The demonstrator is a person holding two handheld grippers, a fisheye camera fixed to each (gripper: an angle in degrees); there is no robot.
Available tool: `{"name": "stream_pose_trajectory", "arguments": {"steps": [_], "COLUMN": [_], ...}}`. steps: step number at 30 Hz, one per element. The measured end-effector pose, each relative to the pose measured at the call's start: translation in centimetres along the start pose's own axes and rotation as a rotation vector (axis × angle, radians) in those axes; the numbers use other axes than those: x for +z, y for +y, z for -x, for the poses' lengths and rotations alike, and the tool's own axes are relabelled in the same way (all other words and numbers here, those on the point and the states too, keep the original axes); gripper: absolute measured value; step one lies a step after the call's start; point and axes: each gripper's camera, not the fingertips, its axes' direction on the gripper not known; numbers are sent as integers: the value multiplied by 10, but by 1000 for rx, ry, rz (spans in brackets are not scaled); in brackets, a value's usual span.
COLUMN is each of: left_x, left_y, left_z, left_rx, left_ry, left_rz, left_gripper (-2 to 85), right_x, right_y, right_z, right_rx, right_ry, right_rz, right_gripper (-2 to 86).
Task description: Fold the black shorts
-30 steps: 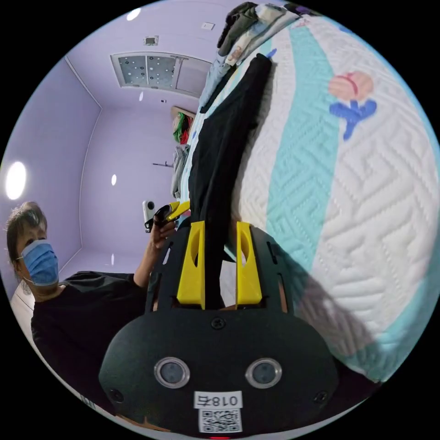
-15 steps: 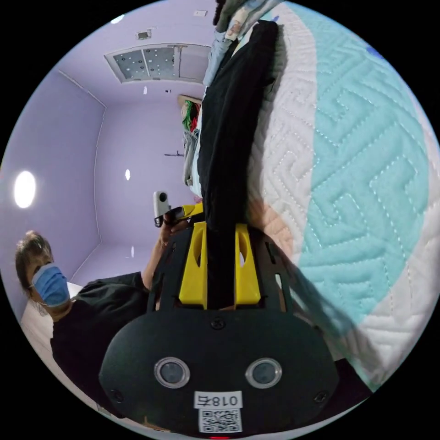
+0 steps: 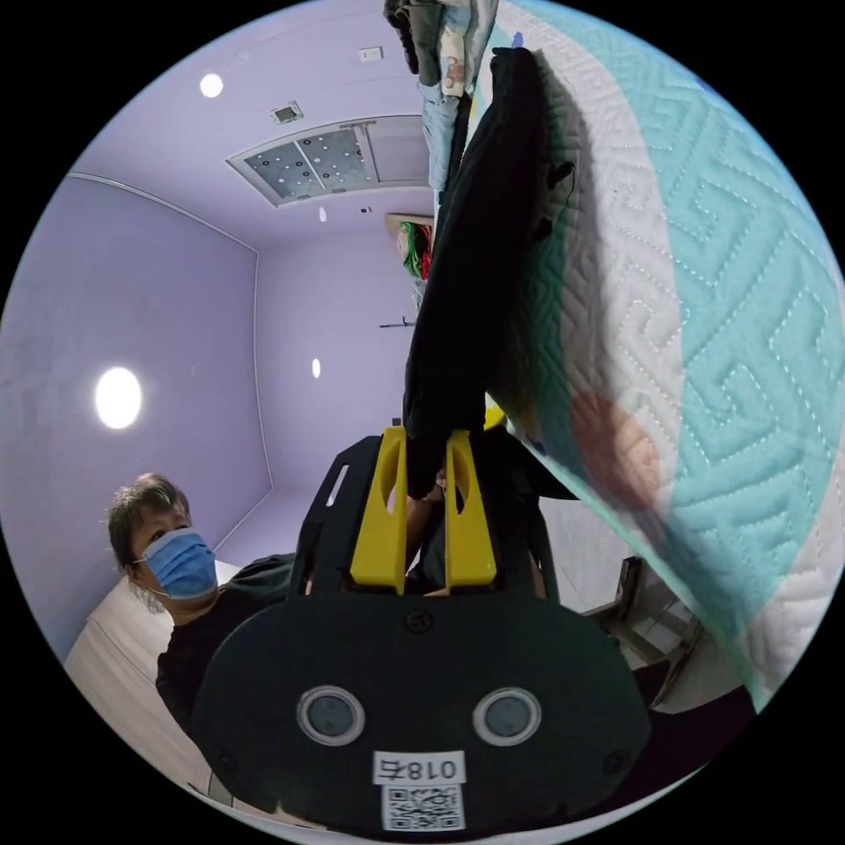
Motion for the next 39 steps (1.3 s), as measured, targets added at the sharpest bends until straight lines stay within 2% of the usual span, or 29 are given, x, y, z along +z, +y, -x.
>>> {"name": "stream_pose_trajectory", "arguments": {"steps": [2,4,6,8,13,20,23,28,32,39], "left_x": [-1,4,4,9,10,-26,-39,-41,-50,-76], "left_y": [2,4,5,4,8,53,91,143,126,9], "left_z": [-2,-3,-4,-2,-11,-58,-70,-48,-57,-79], "left_rx": [26,59,66,59,71,140,97,-105,-94,44], "left_ry": [11,131,66,78,-34,43,88,176,222,251], "left_rz": [10,54,52,71,70,38,61,41,-8,-127], "left_gripper": [171,159,154,149,62,55,55,56,57,60], "right_x": [-5,-8,-10,-12,-15,-17,-12,-7,-8,-6], "right_y": [2,4,6,8,14,59,94,135,112,16], "right_z": [-1,-3,-5,-7,-3,36,40,16,36,75], "right_rx": [11,21,31,39,31,-84,-51,107,59,-54], "right_ry": [2,3,6,15,122,117,71,-35,-69,-83], "right_rz": [-2,-6,-10,-9,-3,-3,8,-54,-75,-116], "right_gripper": [70,70,71,71,71,67,67,68,73,81]}}
